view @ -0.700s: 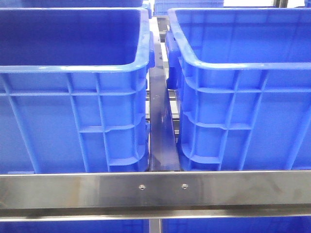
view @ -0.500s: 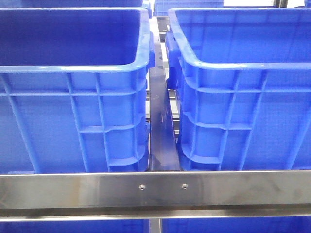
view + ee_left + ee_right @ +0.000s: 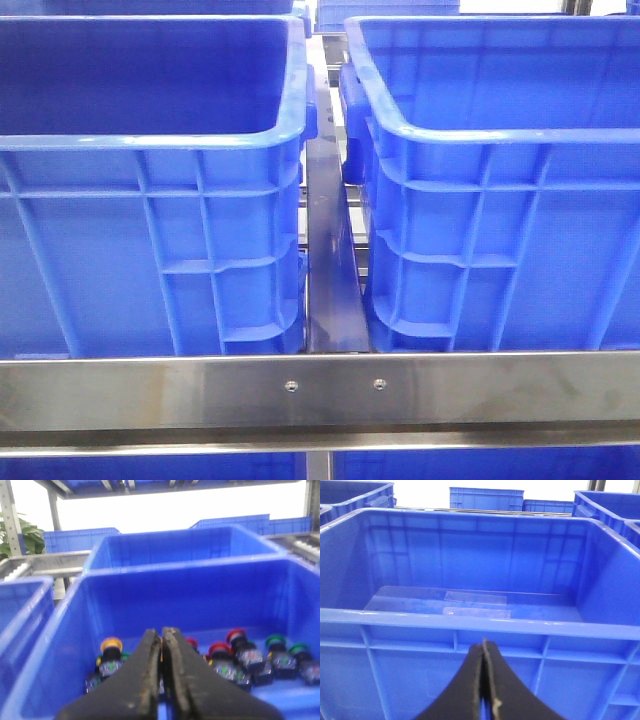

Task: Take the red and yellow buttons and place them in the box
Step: 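Move the left gripper down over the row of push-button switches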

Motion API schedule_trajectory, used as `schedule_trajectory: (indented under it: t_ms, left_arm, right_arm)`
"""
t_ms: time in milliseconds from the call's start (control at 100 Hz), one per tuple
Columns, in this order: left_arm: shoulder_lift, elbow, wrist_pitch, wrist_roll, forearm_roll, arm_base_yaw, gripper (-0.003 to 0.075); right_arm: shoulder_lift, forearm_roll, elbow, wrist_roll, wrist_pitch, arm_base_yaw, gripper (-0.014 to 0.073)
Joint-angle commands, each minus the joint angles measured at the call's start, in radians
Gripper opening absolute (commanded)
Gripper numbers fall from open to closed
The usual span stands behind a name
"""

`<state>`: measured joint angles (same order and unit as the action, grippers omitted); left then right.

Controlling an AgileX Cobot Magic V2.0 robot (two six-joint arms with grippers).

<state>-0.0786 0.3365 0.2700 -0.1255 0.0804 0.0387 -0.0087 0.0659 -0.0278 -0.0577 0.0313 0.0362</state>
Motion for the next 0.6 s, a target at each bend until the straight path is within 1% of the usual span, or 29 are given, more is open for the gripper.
schedule_trajectory:
  t_ms: [0,170,290,390,590]
  left_arm:
    - [-0.095,0.133,0.028,0.01,0.003,-0.003,-0.0019]
    - [-0.297,0.344,0.25,0.01,0.003,-0.003,-0.0019]
    - [-0.425,0.457,0.347,0.01,0.003,-0.003,-0.0019]
    - [-0.486,0.494,0.359,0.01,0.003,-0.003,-0.0019]
    - [-0.543,0.501,0.357,0.01,0.003,-0.003,-0.0019]
  right_arm:
    - [-0.023,0.0,0.001,-0.008,-0.085,-0.005,-0.0068]
    - [-0.023,0.0,0.001,-0.008,-0.085,-0.005,-0.0068]
    - [-0.023,0.0,0.001,-0.008,-0.085,-0.005,-0.0068]
    - [-0.023,0.0,0.001,-0.008,-0.085,-0.005,-0.0068]
    - [-0.023,0.0,0.001,-0.008,-0.085,-0.005,-0.0068]
